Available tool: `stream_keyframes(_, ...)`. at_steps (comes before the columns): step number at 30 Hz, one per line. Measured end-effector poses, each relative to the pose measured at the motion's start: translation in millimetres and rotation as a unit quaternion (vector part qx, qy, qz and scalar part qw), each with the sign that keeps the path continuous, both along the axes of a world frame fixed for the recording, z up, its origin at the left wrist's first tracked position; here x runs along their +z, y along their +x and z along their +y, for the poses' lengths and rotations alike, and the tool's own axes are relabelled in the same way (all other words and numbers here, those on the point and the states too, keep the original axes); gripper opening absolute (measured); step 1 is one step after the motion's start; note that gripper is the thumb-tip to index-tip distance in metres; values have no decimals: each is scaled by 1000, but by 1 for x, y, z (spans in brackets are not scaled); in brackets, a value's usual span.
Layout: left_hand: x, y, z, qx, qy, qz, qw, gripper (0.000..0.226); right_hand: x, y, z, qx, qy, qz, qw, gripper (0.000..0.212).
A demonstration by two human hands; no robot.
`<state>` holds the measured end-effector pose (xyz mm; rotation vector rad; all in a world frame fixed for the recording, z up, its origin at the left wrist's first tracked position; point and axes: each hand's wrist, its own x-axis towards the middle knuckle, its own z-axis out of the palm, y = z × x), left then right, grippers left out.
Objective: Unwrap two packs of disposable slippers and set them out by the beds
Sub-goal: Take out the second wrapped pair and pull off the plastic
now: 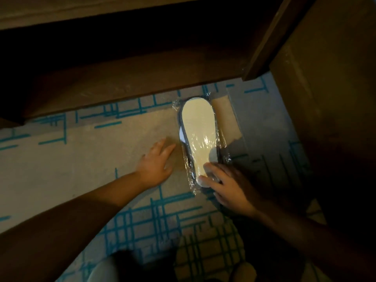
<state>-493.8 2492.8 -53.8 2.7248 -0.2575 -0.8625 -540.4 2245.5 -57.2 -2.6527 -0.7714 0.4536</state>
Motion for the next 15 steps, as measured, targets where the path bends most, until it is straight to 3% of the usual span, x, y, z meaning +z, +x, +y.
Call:
stream_keyframes(2, 2, -10, -13, -27, -47, -86, 995, 72, -8, -11, 0, -12, 47, -12, 999, 58)
stream_keyframes(5, 7, -16, -32, -172, -53, -139, 974, 70, -7, -13, -6, -97, 69, 8, 993, 43)
stream_keyframes(7, 5, -17, -43, -231, -31, -109, 966, 67, -3, -12, -15, -87, 23, -1, 996, 33)
stream_keyframes(11, -9, -18, -51, -227, -6, -46, 973, 69, 1, -12, -26, -55, -5, -14, 998, 29)
stream_keyframes(15, -14, -17, -48, -232, -9, -53, 971, 69, -11, -12, -10, -185, 47, 80, 978, 39)
